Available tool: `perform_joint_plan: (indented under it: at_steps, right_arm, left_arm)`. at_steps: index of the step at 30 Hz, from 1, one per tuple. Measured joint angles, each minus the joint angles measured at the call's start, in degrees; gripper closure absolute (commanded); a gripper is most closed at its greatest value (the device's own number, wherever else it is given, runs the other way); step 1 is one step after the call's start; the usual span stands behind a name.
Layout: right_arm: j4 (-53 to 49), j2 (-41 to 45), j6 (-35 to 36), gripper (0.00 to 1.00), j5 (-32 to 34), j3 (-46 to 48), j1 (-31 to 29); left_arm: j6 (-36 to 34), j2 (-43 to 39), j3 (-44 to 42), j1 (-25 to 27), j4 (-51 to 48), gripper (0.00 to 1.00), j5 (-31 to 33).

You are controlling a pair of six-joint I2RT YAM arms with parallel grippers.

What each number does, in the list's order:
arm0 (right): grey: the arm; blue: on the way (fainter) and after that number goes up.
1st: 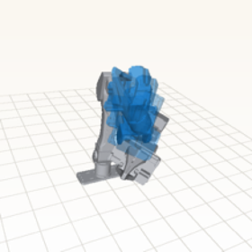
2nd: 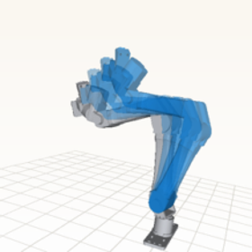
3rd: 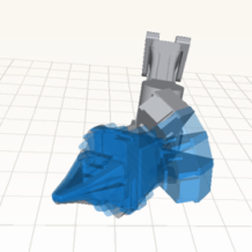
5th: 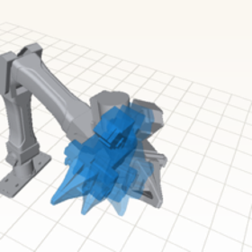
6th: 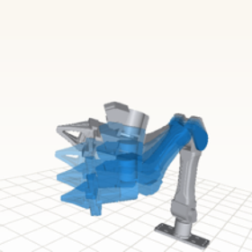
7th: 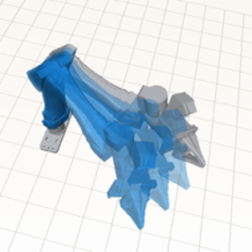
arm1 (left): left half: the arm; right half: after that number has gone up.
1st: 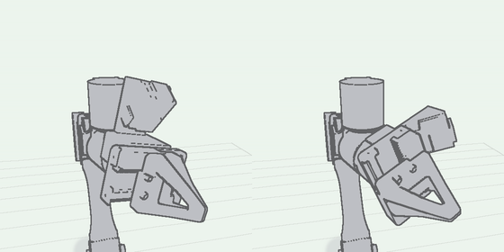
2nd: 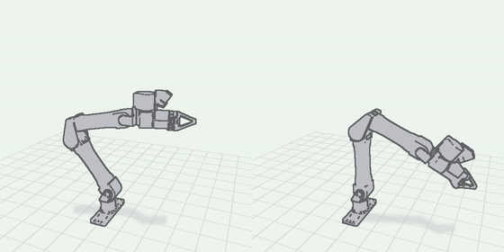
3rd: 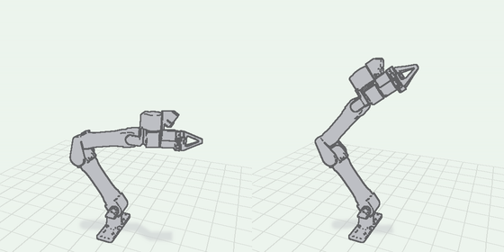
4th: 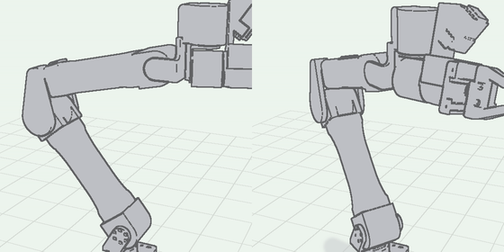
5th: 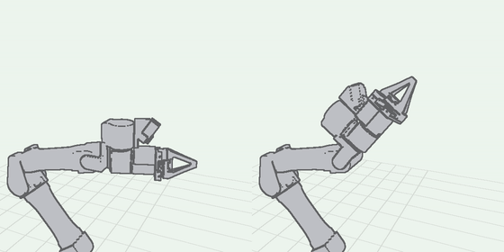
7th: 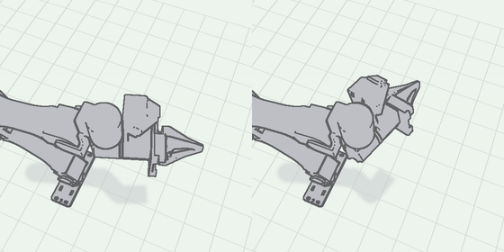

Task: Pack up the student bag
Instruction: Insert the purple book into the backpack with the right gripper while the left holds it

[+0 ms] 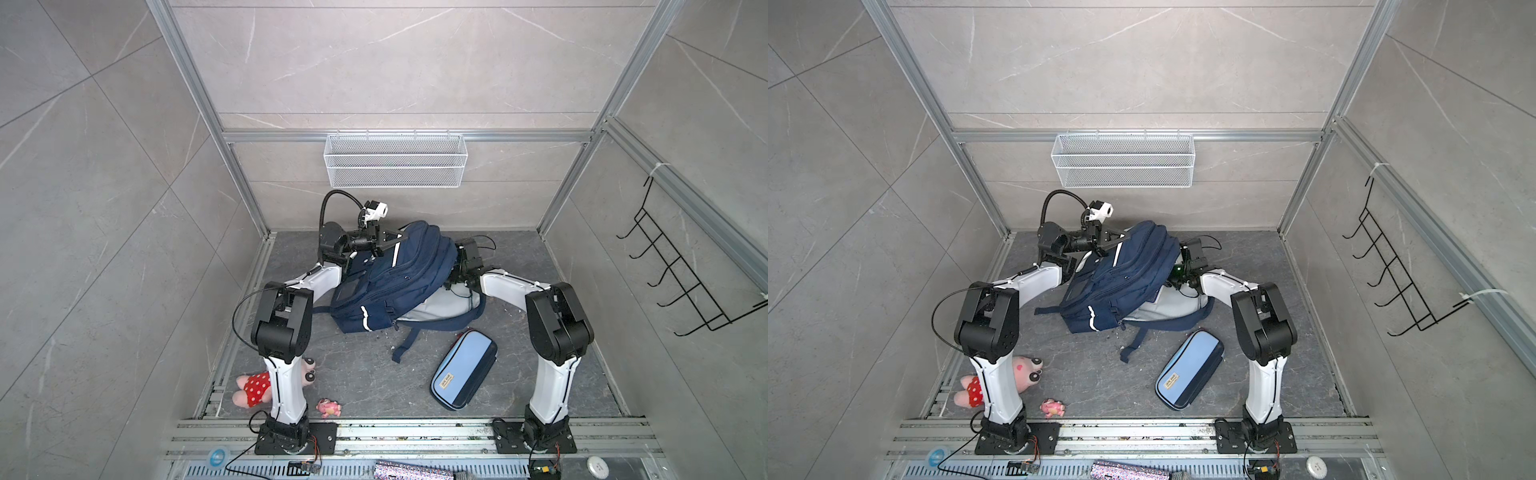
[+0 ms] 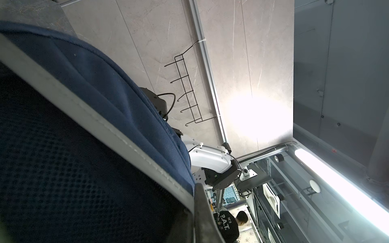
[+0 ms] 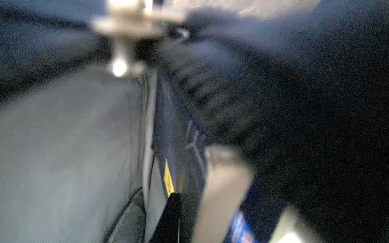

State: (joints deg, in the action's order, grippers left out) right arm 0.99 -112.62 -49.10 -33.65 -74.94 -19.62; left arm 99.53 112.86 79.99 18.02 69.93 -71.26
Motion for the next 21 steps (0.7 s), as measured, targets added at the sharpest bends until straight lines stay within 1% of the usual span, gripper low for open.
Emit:
perform_joint_plan:
  at_steps: [2,3,6,7,8,9,12,16,19,21]
  right_arm:
    - [-1.9,0.0,0.6,0.76,1.3,-0.5,0.0]
    - [-2.8,0.0,0.9,0.70,1.9,-0.9,0.0]
    - [-4.7,0.0,2.1,0.63,3.5,-1.5,0.0]
    - [-5.0,0.0,2.6,0.57,3.9,-1.5,0.0]
    - [-5.4,0.1,2.9,0.46,4.4,-1.5,0.0]
    - [-5.6,0.2,3.3,0.37,4.9,-1.4,0.0]
    - [-5.9,2.0,4.5,0.26,6.5,-0.7,-0.1]
    - [-7.0,5.4,6.2,0.15,8.2,-0.6,-0.1]
    - [-6.7,8.3,7.0,0.14,9.4,0.6,-0.1]
    - [-7.1,10.9,7.8,0.14,10.3,2.0,-0.1]
  left_arm:
    - [0.0,0.0,0.0,0.0,0.0,1.00,0.0]
    - [0.0,0.0,0.0,0.0,0.0,1.00,0.0]
    - [0.0,0.0,0.0,0.0,0.0,1.00,0.0]
    - [0.0,0.0,0.0,0.0,-0.1,1.00,0.0]
    - [-0.1,0.0,0.0,0.0,-0.3,1.00,0.0]
    - [-0.3,0.0,0.0,0.0,-0.6,1.00,0.0]
    - [-1.4,0.0,-0.2,0.0,-1.7,1.00,0.2]
    - [-3.2,0.0,-1.1,-0.1,-2.7,1.00,0.6]
    - [-7.4,-0.1,-1.9,-0.2,-6.4,1.00,1.2]
    - [-12.1,-0.7,-3.0,-0.5,-11.3,1.00,2.2]
